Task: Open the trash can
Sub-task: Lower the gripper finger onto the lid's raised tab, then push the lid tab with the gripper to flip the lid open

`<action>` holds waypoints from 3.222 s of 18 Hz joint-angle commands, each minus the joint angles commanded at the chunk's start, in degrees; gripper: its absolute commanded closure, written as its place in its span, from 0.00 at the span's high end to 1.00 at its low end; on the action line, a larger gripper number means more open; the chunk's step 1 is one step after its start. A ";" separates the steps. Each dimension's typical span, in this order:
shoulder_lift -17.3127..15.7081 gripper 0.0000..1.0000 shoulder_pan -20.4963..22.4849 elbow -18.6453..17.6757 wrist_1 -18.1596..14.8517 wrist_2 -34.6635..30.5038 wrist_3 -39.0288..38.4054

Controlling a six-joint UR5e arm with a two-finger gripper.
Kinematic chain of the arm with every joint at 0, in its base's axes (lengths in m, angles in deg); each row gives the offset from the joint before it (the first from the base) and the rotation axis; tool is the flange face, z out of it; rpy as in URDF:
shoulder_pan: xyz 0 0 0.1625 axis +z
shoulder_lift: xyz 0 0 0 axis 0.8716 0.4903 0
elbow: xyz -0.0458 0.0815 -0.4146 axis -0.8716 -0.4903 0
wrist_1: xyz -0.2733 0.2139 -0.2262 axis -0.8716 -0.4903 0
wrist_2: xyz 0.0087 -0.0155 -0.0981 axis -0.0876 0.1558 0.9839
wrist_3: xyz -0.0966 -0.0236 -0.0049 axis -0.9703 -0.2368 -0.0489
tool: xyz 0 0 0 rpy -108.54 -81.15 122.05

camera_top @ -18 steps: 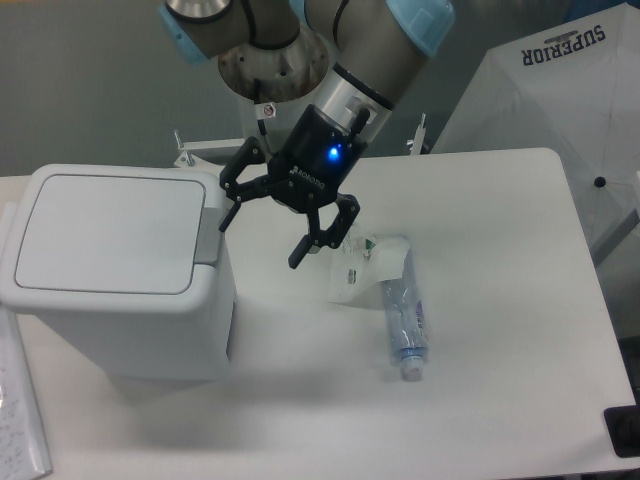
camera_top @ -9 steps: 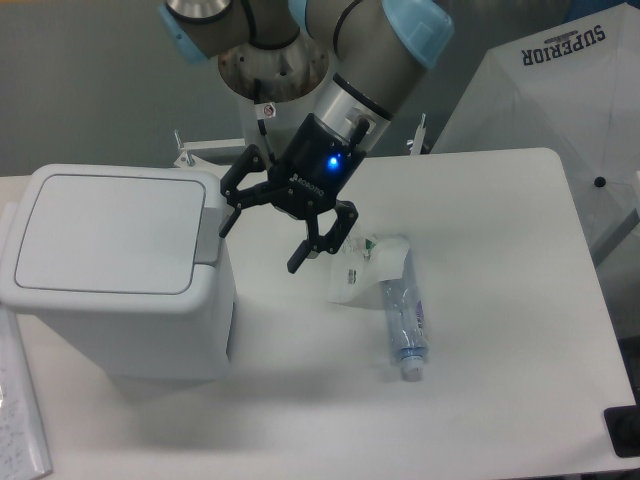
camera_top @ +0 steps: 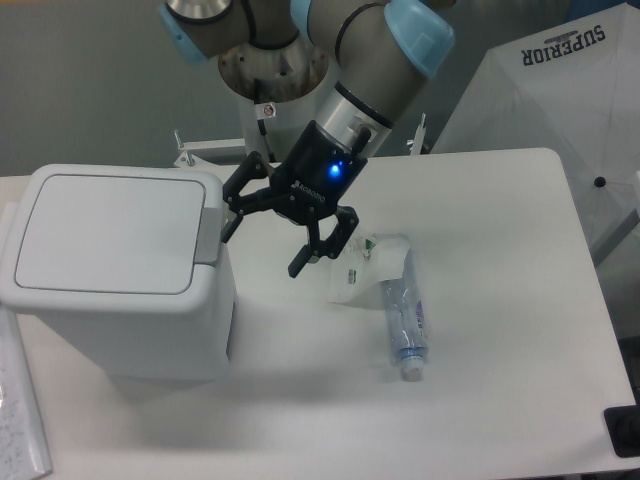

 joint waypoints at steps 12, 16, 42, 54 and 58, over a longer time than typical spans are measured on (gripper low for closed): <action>-0.09 1.00 -0.26 -2.02 -0.09 0.09 -0.26; 0.00 1.00 -0.88 -2.37 -0.09 0.09 -0.35; 0.44 1.00 -0.88 -2.11 0.00 0.09 -0.26; 1.84 1.00 8.52 5.80 5.61 0.09 0.79; 5.70 1.00 11.77 7.20 6.68 -0.09 7.80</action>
